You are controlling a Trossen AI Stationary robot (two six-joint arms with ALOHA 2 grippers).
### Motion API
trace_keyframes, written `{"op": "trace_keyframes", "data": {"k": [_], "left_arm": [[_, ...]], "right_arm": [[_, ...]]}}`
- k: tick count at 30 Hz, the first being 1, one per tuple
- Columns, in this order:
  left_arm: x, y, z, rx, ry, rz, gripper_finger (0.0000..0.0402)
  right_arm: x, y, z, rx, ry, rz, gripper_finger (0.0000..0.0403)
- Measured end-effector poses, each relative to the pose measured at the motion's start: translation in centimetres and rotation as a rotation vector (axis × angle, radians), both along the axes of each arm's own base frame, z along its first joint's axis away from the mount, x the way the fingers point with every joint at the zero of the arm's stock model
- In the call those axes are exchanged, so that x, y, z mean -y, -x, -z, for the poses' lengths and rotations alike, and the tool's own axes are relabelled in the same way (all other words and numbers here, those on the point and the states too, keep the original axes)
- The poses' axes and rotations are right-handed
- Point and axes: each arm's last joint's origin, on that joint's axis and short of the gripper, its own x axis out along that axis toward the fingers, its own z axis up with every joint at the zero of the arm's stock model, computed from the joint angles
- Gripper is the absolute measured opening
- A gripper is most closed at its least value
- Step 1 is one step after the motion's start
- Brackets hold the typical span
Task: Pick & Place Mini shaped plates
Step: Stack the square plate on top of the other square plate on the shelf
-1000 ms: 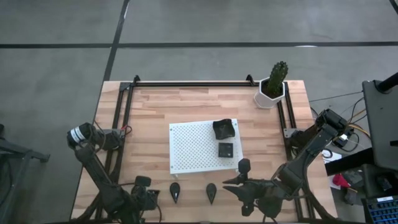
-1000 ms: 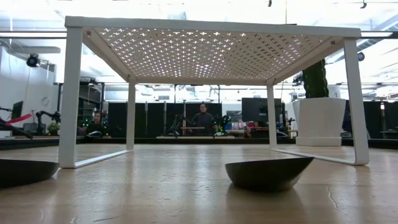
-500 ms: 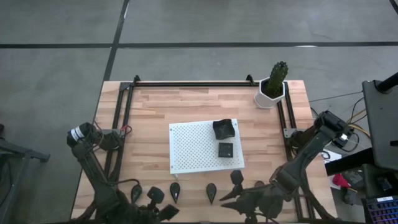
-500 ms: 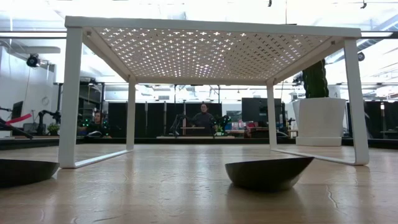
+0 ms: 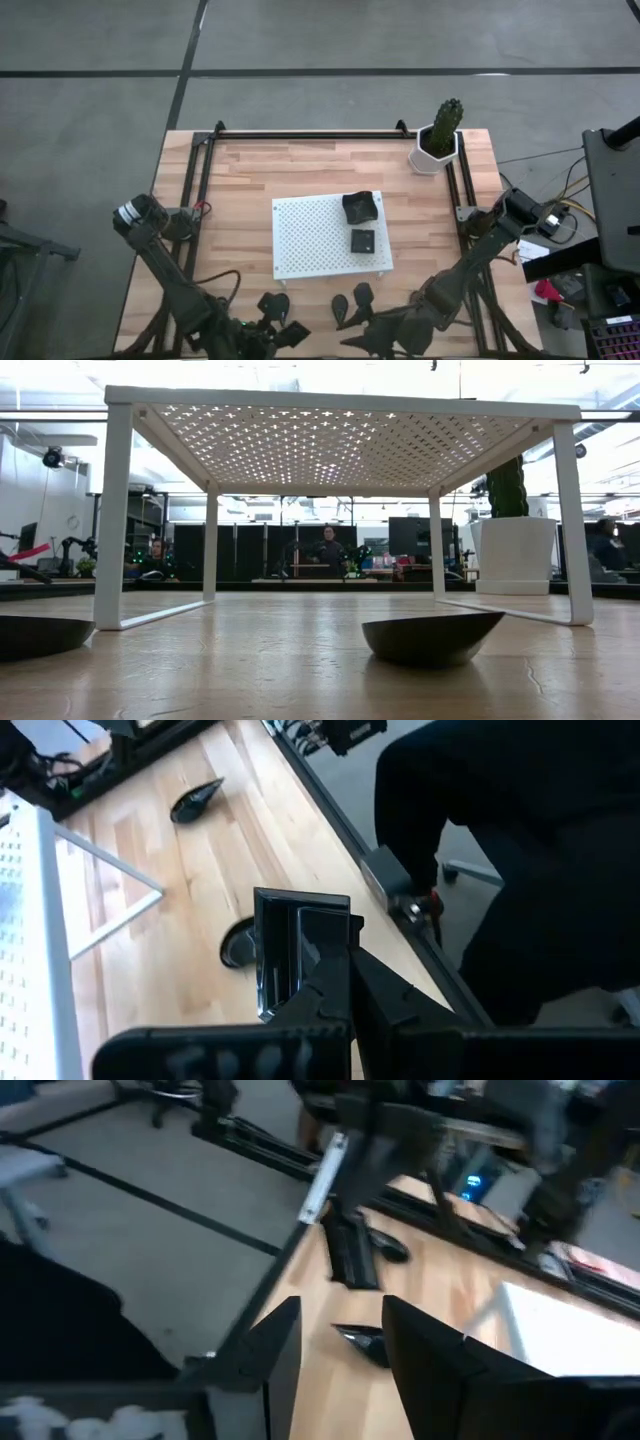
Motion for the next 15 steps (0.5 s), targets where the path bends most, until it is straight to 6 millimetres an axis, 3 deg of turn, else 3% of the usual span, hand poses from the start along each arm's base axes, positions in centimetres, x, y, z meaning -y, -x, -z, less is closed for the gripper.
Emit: {"op": "trace_keyframes", "data": {"k": [15], "left_arm": [[-1.1,-2.5,0.5,0.107,-0.022,0.002,0.0000]], "right_arm": [[0.5,-2.4,1.5,0.010,-0.041,-0.041,0.0105]]}}
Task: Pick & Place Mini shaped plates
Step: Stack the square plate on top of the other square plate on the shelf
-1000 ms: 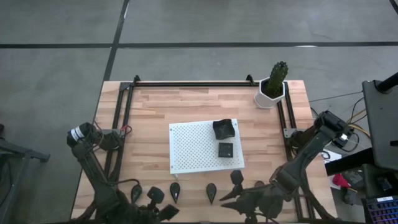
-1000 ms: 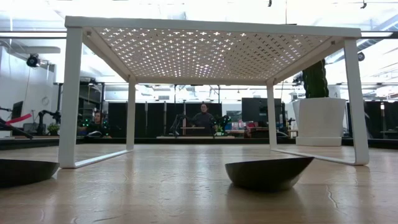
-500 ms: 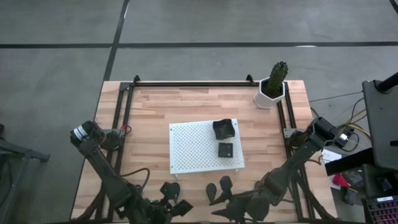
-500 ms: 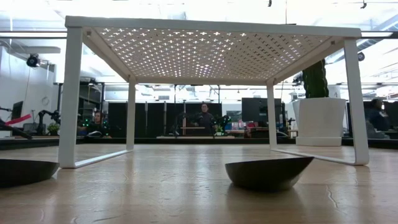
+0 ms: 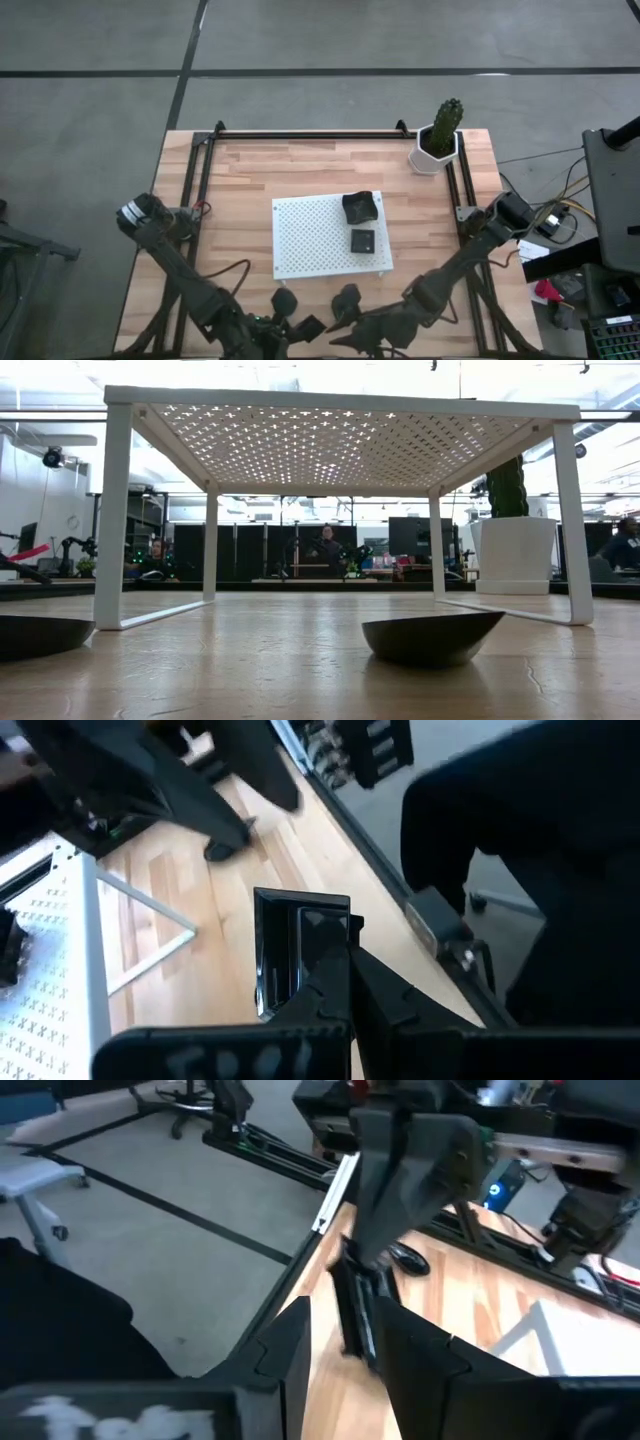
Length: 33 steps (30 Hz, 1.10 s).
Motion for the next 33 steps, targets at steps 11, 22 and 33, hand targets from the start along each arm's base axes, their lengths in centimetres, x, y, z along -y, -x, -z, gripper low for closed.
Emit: {"op": "trace_keyframes", "data": {"k": [11,22,33], "left_arm": [[0.02,-0.55,0.31,0.065,0.013,0.019,0.0000],[0.06,-0.76,0.44,0.091,0.011,0.018,0.0000],[0.04,-0.80,0.37,0.104,0.002,0.008,0.0000]], "right_arm": [[0.24,-0.86,0.91,-0.008,-0.006,0.005,0.0092],[0.28,-1.03,0.72,-0.004,-0.037,-0.028,0.0077],[0.44,-1.14,0.76,-0.014,-0.054,-0.017,0.0072]]}}
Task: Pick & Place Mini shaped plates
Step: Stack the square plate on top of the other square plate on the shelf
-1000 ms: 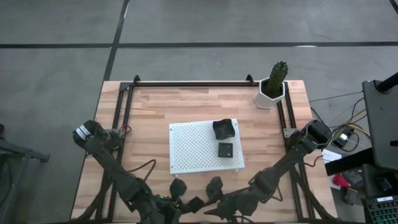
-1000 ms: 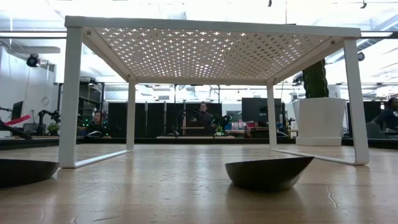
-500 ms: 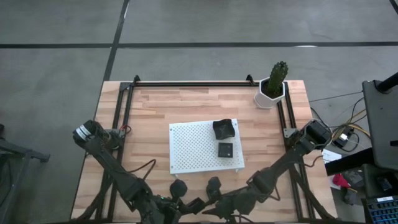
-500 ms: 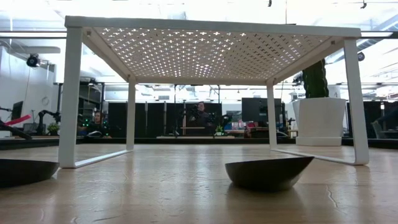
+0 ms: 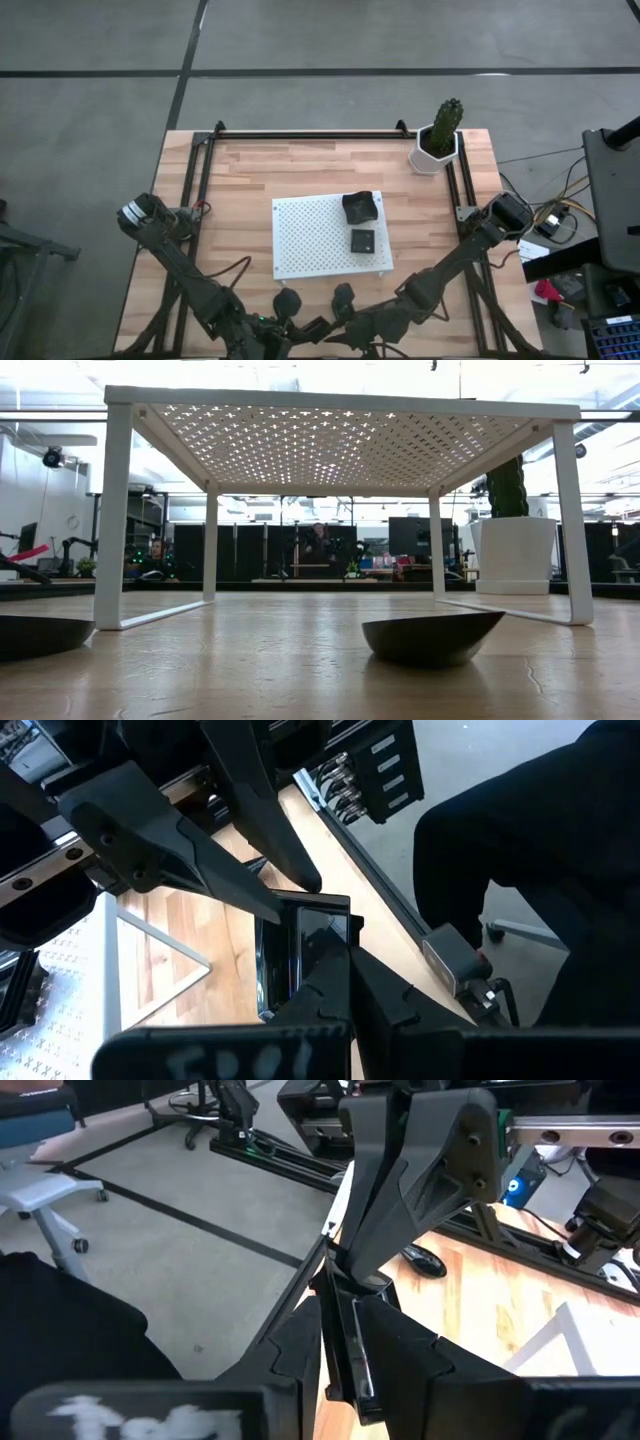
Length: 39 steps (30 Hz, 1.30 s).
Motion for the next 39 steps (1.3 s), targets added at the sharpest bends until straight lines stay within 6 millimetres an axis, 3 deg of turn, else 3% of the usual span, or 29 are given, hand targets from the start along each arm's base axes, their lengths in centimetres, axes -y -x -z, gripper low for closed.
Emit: {"op": "trace_keyframes", "data": {"k": [12,22,26,31,39], "left_arm": [[0.0,0.0,-0.1,0.008,-0.003,0.003,0.0000],[0.0,-0.1,-0.1,0.018,0.010,-0.024,0.0004],[0.0,-0.1,-0.2,0.024,0.019,-0.029,0.0038],[0.1,-0.1,-0.4,0.024,0.048,-0.041,0.0109],[0.1,0.7,-1.4,0.040,0.062,-0.024,0.0193]], "right_arm": [[0.1,0.1,0.3,-0.028,0.022,-0.003,0.0012],[0.1,0.2,0.3,-0.029,0.033,-0.003,0.0008],[0.2,0.2,0.4,-0.028,0.067,0.018,0.0008],[0.3,0.4,0.3,-0.050,0.132,0.069,0.0008],[-0.1,1.9,-0.6,-0.136,0.354,0.227,0.0008]]}}
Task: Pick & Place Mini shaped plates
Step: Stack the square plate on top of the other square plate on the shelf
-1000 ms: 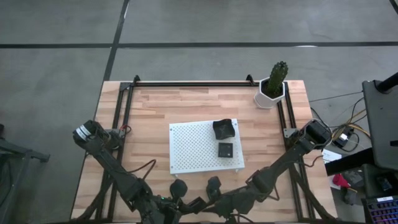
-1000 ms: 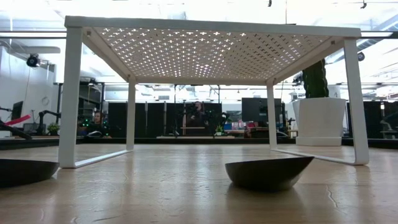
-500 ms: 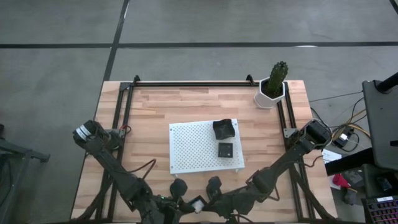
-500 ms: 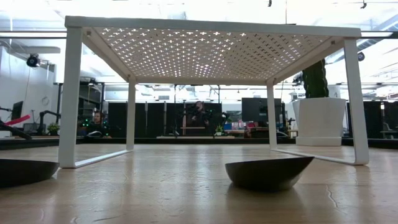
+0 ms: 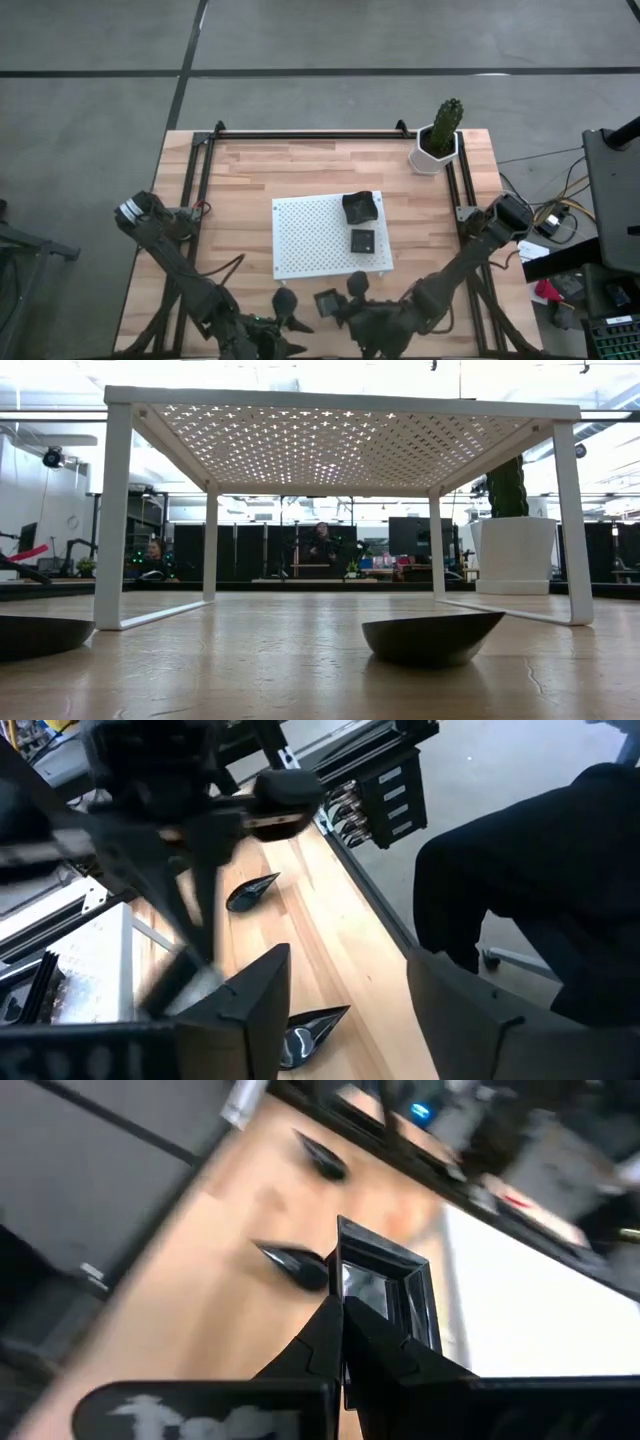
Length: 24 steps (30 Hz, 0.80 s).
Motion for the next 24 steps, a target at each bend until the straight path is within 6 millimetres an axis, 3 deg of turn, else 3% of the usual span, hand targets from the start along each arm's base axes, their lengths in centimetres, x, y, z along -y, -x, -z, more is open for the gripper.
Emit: {"op": "trace_keyframes", "data": {"k": [8,16,24], "left_arm": [[0.7,0.8,0.9,0.008,0.017,0.025,0.0202],[0.3,1.3,4.1,0.057,0.054,0.034,0.0202],[-0.6,2.2,5.6,0.135,0.117,0.040,0.0202]], "right_arm": [[0.0,2.6,-0.7,-0.052,0.279,0.145,0.0008],[1.8,4.6,-1.1,-0.104,0.358,0.261,0.0008],[3.9,5.5,-2.7,-0.090,0.349,0.324,0.0008]]}}
